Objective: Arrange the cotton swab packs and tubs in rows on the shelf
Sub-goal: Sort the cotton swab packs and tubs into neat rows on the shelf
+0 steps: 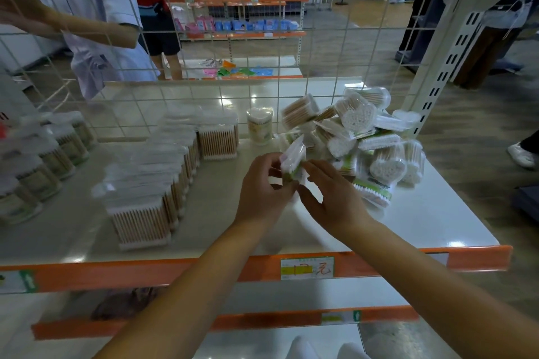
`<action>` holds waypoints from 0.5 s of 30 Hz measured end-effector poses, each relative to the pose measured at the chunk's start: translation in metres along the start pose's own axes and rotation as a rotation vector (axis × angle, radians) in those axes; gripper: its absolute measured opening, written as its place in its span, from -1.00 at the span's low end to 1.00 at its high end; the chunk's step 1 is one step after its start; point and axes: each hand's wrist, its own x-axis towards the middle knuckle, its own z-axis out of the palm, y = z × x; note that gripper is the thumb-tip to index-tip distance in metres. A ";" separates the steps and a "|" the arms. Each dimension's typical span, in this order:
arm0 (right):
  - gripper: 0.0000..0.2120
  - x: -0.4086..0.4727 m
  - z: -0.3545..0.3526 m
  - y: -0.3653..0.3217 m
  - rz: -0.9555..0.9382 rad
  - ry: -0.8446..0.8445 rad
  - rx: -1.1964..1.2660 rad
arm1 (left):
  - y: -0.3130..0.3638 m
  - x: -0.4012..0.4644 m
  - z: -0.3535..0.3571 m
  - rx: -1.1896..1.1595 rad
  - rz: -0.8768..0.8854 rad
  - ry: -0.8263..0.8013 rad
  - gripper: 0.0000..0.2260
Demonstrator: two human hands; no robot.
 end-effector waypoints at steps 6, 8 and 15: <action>-0.61 0.006 -0.007 -0.010 0.007 -0.068 0.130 | -0.001 -0.007 -0.006 0.202 0.251 -0.110 -0.69; -0.66 0.007 -0.009 -0.010 0.024 -0.064 0.167 | -0.002 -0.008 -0.008 0.307 0.332 -0.153 -0.64; -0.77 0.014 0.002 -0.005 0.117 0.035 0.254 | -0.001 0.003 -0.030 0.726 0.645 -0.199 -0.65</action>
